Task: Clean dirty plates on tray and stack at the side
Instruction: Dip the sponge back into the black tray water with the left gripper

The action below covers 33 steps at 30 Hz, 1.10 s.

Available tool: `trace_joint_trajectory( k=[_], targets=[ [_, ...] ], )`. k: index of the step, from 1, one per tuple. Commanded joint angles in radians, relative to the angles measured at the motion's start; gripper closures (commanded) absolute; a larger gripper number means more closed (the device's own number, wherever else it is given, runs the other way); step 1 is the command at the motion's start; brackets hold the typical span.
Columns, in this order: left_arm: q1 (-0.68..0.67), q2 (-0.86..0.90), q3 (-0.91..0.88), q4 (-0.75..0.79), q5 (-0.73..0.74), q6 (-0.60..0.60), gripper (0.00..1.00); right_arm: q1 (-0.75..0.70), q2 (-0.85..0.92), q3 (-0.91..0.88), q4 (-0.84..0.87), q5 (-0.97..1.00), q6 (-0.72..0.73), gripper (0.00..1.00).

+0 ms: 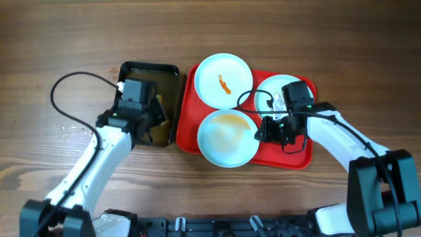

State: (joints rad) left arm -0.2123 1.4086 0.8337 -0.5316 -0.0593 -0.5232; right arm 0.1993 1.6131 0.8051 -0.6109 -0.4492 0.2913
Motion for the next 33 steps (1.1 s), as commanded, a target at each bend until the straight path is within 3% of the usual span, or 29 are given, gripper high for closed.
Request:
trace_joint_trajectory(
  k=[1,3,5,7,8,9,10,12,13,14,18,20,24,25,28,30,33],
  targets=[
    [0.047,0.095,-0.002,0.012,-0.036,0.071,0.96,-0.006,0.018,-0.031,0.013,-0.024,0.008,0.74],
    [0.072,0.154,-0.002,0.05,0.027,0.162,0.96,-0.006,0.018,-0.047,0.026,-0.024,0.007,0.75],
    [0.09,0.209,-0.002,0.092,0.182,0.331,0.96,-0.006,0.018,-0.058,0.046,-0.029,0.006,0.76],
    [0.093,0.246,-0.002,0.106,0.199,0.406,0.96,-0.006,0.018,-0.06,0.054,-0.058,-0.002,0.76],
    [0.093,0.26,-0.002,0.109,0.189,0.426,0.9,-0.006,0.018,-0.06,0.063,-0.076,-0.002,0.76],
    [0.093,0.266,-0.002,0.11,0.171,0.431,0.57,-0.006,0.018,-0.06,0.072,-0.086,-0.002,0.75],
    [0.093,0.266,-0.002,0.11,0.143,0.43,0.4,-0.006,0.018,-0.06,0.08,-0.092,-0.002,0.75],
    [0.093,0.266,-0.002,0.11,0.125,0.43,0.38,-0.006,0.018,-0.06,0.087,-0.095,-0.002,0.75],
    [0.093,0.266,-0.002,0.114,0.121,0.43,0.27,-0.006,0.018,-0.06,0.087,-0.095,-0.002,0.75],
    [0.093,0.266,-0.002,0.122,0.111,0.43,0.27,-0.006,0.018,-0.06,0.087,-0.095,-0.002,0.75],
    [0.093,0.269,-0.002,0.171,0.11,0.429,0.29,-0.006,0.018,-0.06,0.087,-0.095,0.0,0.75],
    [0.093,0.274,-0.002,0.189,0.11,0.421,0.35,-0.006,0.018,-0.06,0.086,-0.095,0.0,0.75],
    [0.092,0.293,-0.002,0.183,0.12,0.403,0.65,-0.006,0.018,-0.06,0.086,-0.095,0.0,0.75],
    [0.092,0.303,-0.002,0.176,0.132,0.403,0.96,-0.006,0.018,-0.06,0.086,-0.095,0.0,0.72],
    [0.092,0.312,-0.002,0.157,0.14,0.404,0.96,-0.006,0.018,-0.06,0.087,-0.095,0.0,0.71],
    [0.093,0.312,-0.002,0.157,0.14,0.403,0.33,-0.006,0.018,-0.06,0.087,-0.095,-0.001,0.69],
    [0.093,0.312,-0.002,0.144,0.141,0.403,0.32,-0.006,0.018,-0.061,0.087,-0.095,-0.001,0.69]
  ],
)
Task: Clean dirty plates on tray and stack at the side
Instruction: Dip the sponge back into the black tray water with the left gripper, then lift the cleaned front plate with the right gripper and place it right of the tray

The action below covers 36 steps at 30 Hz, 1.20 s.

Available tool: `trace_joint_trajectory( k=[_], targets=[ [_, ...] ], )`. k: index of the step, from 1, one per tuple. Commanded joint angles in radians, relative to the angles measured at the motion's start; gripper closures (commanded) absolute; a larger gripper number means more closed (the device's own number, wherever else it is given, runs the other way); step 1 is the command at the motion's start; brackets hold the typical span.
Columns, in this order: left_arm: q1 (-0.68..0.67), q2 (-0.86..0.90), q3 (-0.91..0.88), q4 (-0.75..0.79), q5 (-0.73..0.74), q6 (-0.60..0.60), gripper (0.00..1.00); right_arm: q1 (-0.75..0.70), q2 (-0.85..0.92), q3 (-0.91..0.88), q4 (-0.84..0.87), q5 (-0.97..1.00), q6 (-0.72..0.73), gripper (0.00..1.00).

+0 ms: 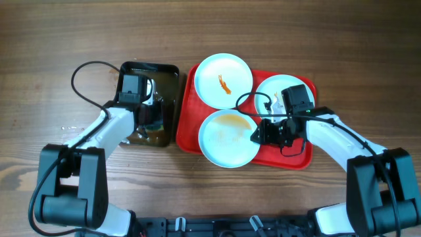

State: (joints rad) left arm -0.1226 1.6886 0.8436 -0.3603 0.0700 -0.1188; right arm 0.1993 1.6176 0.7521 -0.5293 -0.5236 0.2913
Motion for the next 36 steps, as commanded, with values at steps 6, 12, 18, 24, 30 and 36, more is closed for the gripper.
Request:
trace_joint_trajectory(
  k=[6,12,18,24,30,36],
  targets=[
    [0.002,0.032,-0.011,-0.179,0.019,-0.027,0.53,0.046,0.013,-0.008,0.009,-0.016,0.001,0.71],
    [0.002,0.032,-0.011,-0.14,0.03,-0.027,0.89,0.076,0.013,-0.008,0.022,0.116,0.128,0.96],
    [0.002,0.032,-0.011,-0.121,0.03,-0.027,0.25,0.076,-0.063,0.04,-0.027,0.148,0.045,0.96],
    [0.002,0.032,-0.011,-0.006,0.03,-0.028,0.28,0.077,-0.332,0.068,-0.058,0.413,-0.007,0.96],
    [0.002,0.032,-0.011,0.017,0.031,-0.054,0.96,0.145,-0.42,0.068,-0.02,0.755,-0.096,0.96],
    [0.002,0.032,-0.011,0.008,0.03,-0.054,0.41,0.332,-0.41,0.068,0.091,1.043,-0.205,0.96]
  ],
)
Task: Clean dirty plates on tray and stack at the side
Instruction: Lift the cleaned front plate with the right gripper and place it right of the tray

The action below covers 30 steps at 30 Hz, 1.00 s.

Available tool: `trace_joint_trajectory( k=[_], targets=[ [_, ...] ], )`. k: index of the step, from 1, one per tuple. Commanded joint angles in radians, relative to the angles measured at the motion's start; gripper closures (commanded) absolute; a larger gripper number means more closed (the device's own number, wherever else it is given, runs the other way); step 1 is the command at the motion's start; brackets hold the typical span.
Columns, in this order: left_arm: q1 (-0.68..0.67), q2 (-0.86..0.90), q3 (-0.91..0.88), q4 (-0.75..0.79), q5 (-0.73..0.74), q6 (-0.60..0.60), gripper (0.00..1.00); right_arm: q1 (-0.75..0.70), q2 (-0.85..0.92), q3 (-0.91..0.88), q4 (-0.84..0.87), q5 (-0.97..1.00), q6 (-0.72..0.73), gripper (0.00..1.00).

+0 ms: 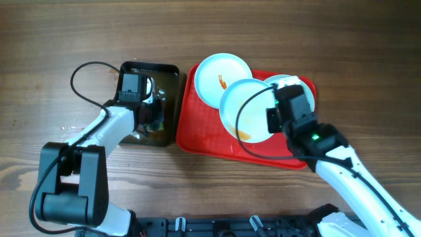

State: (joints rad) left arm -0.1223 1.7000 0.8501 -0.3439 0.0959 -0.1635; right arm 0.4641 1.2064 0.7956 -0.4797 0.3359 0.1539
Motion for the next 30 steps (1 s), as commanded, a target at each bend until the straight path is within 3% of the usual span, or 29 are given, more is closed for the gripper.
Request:
trace_joint_trajectory(
  k=[1,6,8,10,12,14,15,18,20,21,24,27,30],
  targets=[
    [0.002,0.021,-0.018,-0.011,0.005,-0.009,0.4,0.083,0.001,0.024,0.048,0.196,-0.082,0.96],
    [0.002,0.021,-0.018,-0.011,0.005,-0.009,0.25,0.194,0.001,0.024,0.077,0.383,-0.201,0.96],
    [0.002,0.021,-0.018,-0.011,0.005,-0.009,0.34,0.235,0.001,0.024,0.108,0.42,-0.33,0.96],
    [0.002,0.021,-0.018,-0.011,0.005,-0.009,0.28,0.275,0.001,0.024,0.142,0.506,-0.407,0.96],
    [0.002,0.021,-0.018,-0.011,0.005,-0.009,0.31,0.306,0.001,0.024,0.167,0.572,-0.453,0.96],
    [0.002,0.021,-0.018,-0.011,0.004,-0.009,0.27,0.319,0.001,0.024,0.188,0.618,-0.483,0.96],
    [0.002,0.021,-0.018,-0.011,0.005,-0.009,0.36,0.323,0.001,0.024,0.202,0.664,-0.485,0.96],
    [0.002,0.021,-0.018,-0.011,0.004,-0.009,0.96,0.324,0.001,0.024,0.276,0.794,-0.483,0.96],
    [0.002,0.021,-0.018,-0.011,0.004,-0.009,0.96,0.324,0.001,0.024,0.322,0.793,-0.457,0.96],
    [0.002,0.021,-0.018,-0.011,0.004,-0.009,0.7,0.324,0.0,0.024,0.333,0.794,-0.429,0.96],
    [0.002,0.021,-0.018,-0.012,0.004,-0.009,0.45,0.314,0.0,0.024,0.304,0.793,-0.233,0.96],
    [0.002,0.021,-0.018,-0.019,0.004,-0.009,0.43,0.258,0.0,0.024,0.222,0.711,-0.02,0.96],
    [0.002,0.021,-0.018,-0.028,0.004,-0.009,0.41,0.114,0.0,0.024,0.109,0.522,0.195,0.96]
  ],
)
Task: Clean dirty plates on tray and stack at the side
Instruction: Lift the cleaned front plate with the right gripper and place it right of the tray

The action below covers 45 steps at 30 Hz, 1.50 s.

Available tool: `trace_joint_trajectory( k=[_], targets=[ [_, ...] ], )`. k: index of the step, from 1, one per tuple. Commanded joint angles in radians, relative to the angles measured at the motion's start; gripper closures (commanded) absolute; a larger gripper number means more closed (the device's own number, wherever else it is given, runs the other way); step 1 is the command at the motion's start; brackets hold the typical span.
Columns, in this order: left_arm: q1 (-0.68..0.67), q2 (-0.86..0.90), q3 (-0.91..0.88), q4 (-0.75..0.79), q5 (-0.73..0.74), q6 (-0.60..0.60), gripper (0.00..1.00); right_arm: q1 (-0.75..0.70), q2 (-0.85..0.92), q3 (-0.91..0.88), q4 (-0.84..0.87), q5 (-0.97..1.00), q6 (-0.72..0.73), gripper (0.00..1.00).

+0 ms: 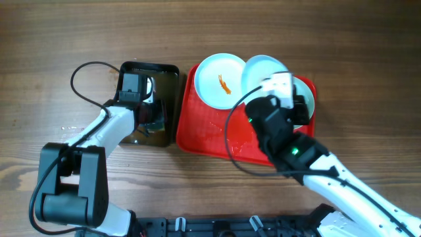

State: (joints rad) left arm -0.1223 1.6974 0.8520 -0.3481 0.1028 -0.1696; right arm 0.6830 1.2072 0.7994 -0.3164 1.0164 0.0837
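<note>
A red tray (204,135) lies mid-table. A white plate with an orange smear (220,80) rests at its far left corner. My right gripper (279,84), raised high above the tray, is shut on the rim of a second white plate (258,69), which is lifted and tilted. Behind the arm, a third white plate (309,100) shows only as a sliver at the tray's far right. My left gripper (150,113) reaches down into the black bin (168,72); its jaws are too dark to read.
The black bin stands right against the tray's left edge. A black cable (82,79) loops over the wood left of the bin. The right arm's body (296,155) covers the tray's near right part.
The right gripper has risen closer to the camera with the plate. The plate now stands more steeply and farther back, over the tray's far side. The left arm has not moved.
The right gripper was first at the rim of the near plate lying on the tray, and the left gripper was low in the bin. Then the left gripper sat farther back in the bin. Then the plate was lifted and tilted over the tray, and now it is higher.
</note>
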Motion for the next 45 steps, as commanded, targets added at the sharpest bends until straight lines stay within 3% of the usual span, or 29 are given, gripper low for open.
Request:
trace_joint_trajectory(
  k=[1,4,7,11,17,23,26,27,28,29,31,34,36,39,42,45],
  targets=[
    [0.002,0.023,-0.02,-0.026,-0.002,-0.003,0.41,-0.166,-0.001,0.021,-0.08,-0.234,0.314,0.96],
    [0.002,0.023,-0.02,-0.031,-0.002,-0.003,0.4,-0.379,-0.001,0.021,-0.121,-0.475,0.412,0.96],
    [0.002,0.023,-0.02,-0.032,-0.003,-0.003,0.4,-0.587,-0.001,0.021,-0.132,-0.716,0.418,0.96],
    [0.002,0.023,-0.02,-0.037,-0.003,-0.003,0.39,-0.831,-0.001,0.021,-0.163,-0.881,0.417,0.96],
    [0.002,0.023,-0.02,-0.045,-0.003,-0.003,0.38,-1.139,0.018,0.008,-0.195,-0.906,0.445,0.96],
    [0.002,0.023,-0.02,-0.06,-0.003,-0.003,0.39,-1.235,0.158,0.008,-0.194,-0.906,0.447,0.95],
    [0.002,0.023,-0.02,-0.064,-0.003,-0.003,0.38,-1.236,0.184,0.008,-0.162,-0.916,0.439,0.92],
    [0.002,0.023,-0.02,-0.064,-0.003,-0.003,0.38,-1.236,0.177,0.008,-0.128,-0.973,0.419,0.7],
    [0.002,0.023,-0.02,-0.063,-0.003,-0.003,0.38,-1.236,0.17,0.008,-0.088,-1.074,0.356,0.57],
    [0.002,0.023,-0.02,-0.064,-0.003,-0.003,0.38,-1.236,0.163,0.008,-0.059,-1.178,0.327,0.52],
    [0.002,0.023,-0.02,-0.064,-0.003,-0.003,0.38,-1.233,0.151,0.008,-0.013,-1.423,0.269,0.54],
    [0.002,0.023,-0.02,-0.064,-0.003,-0.003,0.43,-1.149,0.15,0.008,-0.062,-1.734,0.177,0.73],
    [0.002,0.023,-0.02,-0.064,-0.003,-0.003,0.55,-1.07,0.15,0.008,-0.117,-1.75,0.127,0.83],
    [0.002,0.023,-0.02,-0.064,-0.003,-0.003,0.92,-0.797,0.151,0.008,-0.165,-1.705,0.074,0.91],
    [0.002,0.023,-0.02,-0.069,-0.018,-0.014,0.96,-0.594,0.162,0.008,-0.139,-1.612,0.078,0.92],
    [0.005,0.023,-0.02,-0.094,-0.144,-0.105,0.96,-0.384,0.23,0.008,-0.058,-1.528,0.224,0.93]
  ],
)
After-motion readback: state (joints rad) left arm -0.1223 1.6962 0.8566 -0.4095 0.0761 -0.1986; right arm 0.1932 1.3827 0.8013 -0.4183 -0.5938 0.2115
